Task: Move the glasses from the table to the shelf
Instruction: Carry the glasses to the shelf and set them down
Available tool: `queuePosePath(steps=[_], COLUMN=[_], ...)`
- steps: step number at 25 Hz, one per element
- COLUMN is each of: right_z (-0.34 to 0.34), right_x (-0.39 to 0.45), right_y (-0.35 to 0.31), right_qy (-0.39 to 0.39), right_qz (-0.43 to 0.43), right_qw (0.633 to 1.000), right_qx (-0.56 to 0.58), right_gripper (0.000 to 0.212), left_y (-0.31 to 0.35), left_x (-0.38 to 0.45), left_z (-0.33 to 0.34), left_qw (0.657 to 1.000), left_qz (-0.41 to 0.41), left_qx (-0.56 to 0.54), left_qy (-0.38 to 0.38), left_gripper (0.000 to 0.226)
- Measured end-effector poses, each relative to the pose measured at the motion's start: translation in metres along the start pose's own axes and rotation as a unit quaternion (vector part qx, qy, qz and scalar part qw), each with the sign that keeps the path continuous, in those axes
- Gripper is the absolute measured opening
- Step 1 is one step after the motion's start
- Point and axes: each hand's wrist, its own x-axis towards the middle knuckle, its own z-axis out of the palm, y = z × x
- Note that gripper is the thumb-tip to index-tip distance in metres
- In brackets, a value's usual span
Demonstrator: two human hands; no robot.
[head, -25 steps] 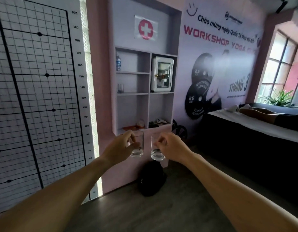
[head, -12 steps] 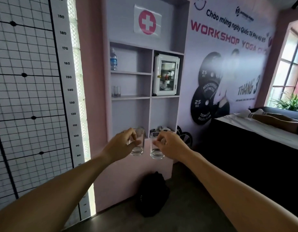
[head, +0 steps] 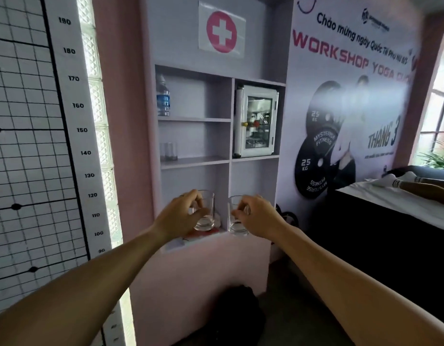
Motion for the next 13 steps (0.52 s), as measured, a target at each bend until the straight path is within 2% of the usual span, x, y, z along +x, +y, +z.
queuePosePath(steps=[4, 9, 13], right_z=[0.020, 0.042, 0.050], right_x=[0.055, 0.131, 0.201], right_y=[0.017, 0.047, 0.079], right_qy=[-0.010, -0.021, -0.031], right_qz=[-0.019, -0.068, -0.098], right_qw=[1.000, 0.997, 0.993], right_qx=[0.018, 0.027, 0.051], right_gripper=[0.015, 0.016, 0.015], left_y=[-0.033, -0.073, -0.103], left_x=[0.035, 0.087, 0.139], left_z=[0.011, 0.027, 0.044], left_qw=[1.000, 0.999, 0.997], left_qz=[-0.006, -0.023, -0.036], left_qx=[0.013, 0.042, 0.061], left_qy=[0.003, 0.014, 0.044], left_gripper=[0.027, 0.020, 0.018])
